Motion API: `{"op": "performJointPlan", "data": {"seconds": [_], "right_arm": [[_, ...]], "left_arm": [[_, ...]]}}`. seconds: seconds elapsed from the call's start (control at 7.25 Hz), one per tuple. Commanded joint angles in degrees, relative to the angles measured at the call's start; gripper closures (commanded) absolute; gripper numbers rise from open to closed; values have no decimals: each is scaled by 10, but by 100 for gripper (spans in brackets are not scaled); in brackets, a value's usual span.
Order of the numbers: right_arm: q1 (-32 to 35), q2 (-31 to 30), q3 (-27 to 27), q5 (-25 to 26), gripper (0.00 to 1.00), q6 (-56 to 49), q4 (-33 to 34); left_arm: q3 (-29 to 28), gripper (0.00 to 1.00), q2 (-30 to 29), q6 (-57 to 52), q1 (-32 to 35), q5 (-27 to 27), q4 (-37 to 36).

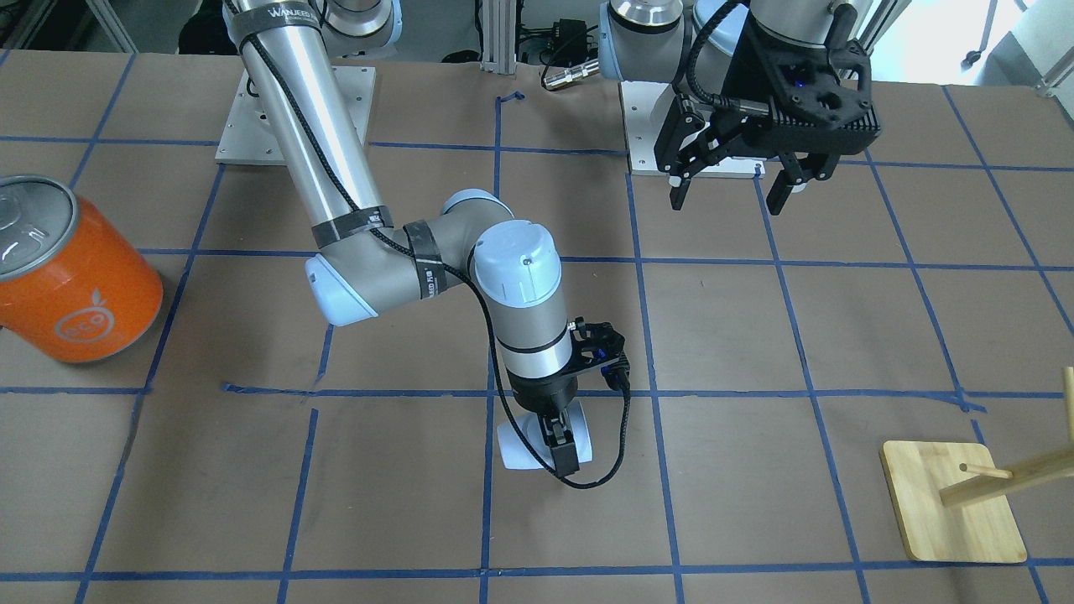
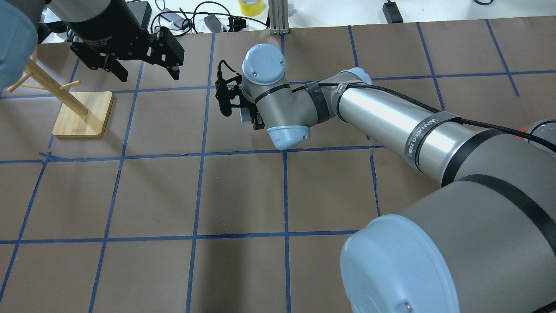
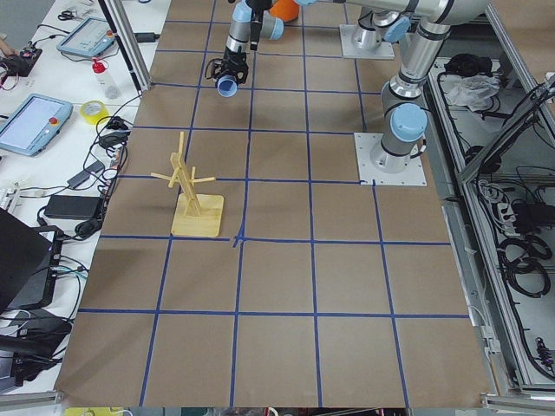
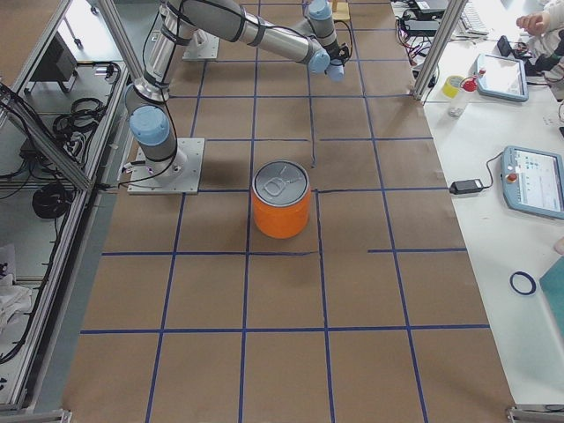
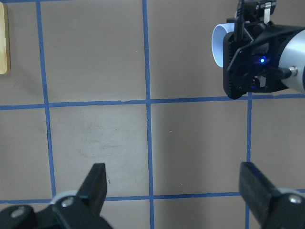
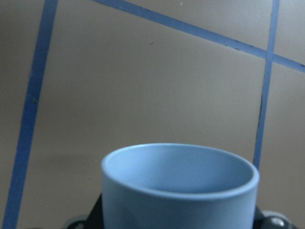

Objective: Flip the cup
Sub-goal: 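Lift the cup with the right gripper and carry it toward the left arm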

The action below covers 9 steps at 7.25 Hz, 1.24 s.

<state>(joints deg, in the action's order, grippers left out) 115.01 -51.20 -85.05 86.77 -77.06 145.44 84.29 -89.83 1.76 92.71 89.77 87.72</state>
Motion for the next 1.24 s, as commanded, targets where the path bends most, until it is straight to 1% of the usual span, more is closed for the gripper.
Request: {"op": "performJointPlan", "data": {"seconds": [0.0, 0.14, 0.41, 0.55, 0.69, 0.83, 1.1], "right_arm": [[14, 16, -1, -2, 57, -3, -2], [16, 25, -3, -2, 52, -2, 0], [16, 28, -4, -1, 46, -1, -2], [16, 29, -5, 6, 36, -6, -4], [17, 28, -6, 6, 32, -5, -4], [17, 28, -9, 6, 31, 0, -4], [18, 27, -9, 10, 0, 2, -4]], "left_arm": [[0, 0, -1, 0, 0, 0, 0], [0, 0, 0, 0, 0, 0, 0], [0, 0, -5, 0, 0, 0, 0], [1, 0, 2, -1, 0, 0, 3], [-1, 0, 0, -1, 0, -2, 4], [0, 0, 3, -1, 0, 0, 6], [0, 0, 1, -1, 0, -1, 6]]}}
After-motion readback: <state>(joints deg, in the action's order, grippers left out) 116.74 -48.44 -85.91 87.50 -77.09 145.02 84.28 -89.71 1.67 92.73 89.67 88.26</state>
